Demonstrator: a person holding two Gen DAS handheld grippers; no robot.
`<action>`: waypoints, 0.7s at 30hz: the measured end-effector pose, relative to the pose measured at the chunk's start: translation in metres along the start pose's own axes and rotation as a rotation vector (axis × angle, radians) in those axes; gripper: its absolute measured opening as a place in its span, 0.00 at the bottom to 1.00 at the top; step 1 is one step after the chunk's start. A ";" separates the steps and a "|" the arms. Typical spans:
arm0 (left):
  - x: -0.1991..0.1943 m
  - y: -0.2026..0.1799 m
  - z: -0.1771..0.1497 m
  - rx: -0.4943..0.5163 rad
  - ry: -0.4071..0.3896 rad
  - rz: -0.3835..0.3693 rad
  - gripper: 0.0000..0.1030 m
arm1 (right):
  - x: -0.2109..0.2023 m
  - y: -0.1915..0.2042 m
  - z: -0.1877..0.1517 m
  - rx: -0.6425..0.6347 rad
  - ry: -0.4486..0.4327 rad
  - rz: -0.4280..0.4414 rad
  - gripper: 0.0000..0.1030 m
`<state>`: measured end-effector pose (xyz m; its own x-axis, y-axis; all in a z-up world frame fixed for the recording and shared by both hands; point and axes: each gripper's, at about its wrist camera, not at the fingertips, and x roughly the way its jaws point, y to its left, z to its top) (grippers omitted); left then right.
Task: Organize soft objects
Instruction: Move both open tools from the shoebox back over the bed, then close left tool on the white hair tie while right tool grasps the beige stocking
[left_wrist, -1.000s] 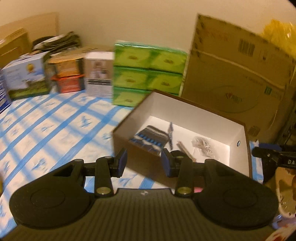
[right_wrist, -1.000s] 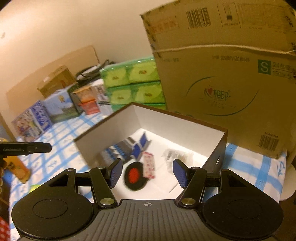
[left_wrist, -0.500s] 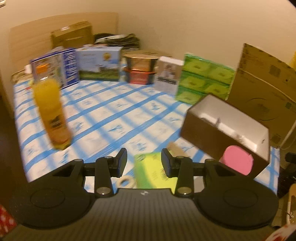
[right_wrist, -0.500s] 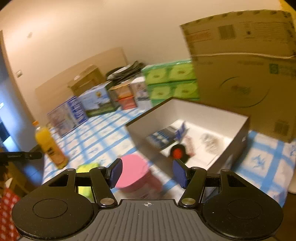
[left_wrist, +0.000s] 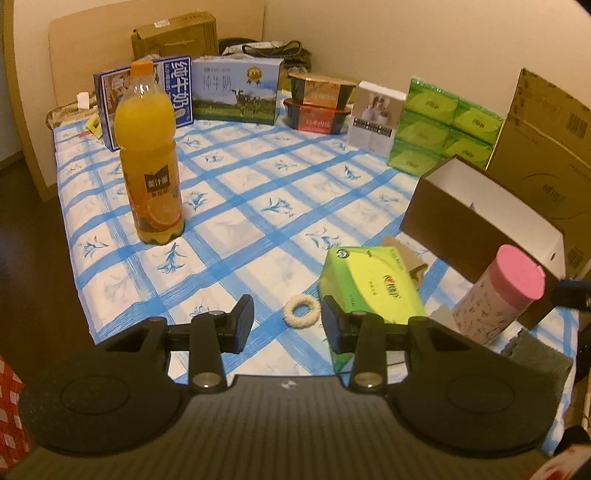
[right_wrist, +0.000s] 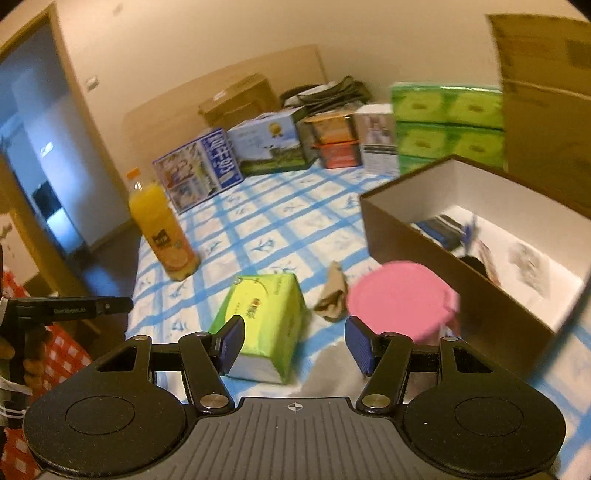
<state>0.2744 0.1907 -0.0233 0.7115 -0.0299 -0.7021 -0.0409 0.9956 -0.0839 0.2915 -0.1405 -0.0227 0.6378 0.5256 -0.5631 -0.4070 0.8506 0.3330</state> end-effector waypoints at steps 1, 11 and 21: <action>0.006 0.001 0.001 0.004 0.007 -0.005 0.35 | 0.008 0.004 0.005 -0.017 0.007 -0.004 0.59; 0.081 -0.002 0.009 0.065 0.101 -0.031 0.34 | 0.097 0.014 0.042 -0.111 0.089 -0.095 0.59; 0.160 -0.004 0.009 0.146 0.216 -0.084 0.29 | 0.161 0.005 0.061 -0.100 0.150 -0.153 0.59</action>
<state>0.3946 0.1824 -0.1292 0.5410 -0.1158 -0.8330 0.1249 0.9906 -0.0566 0.4323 -0.0506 -0.0659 0.5958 0.3758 -0.7098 -0.3801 0.9105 0.1630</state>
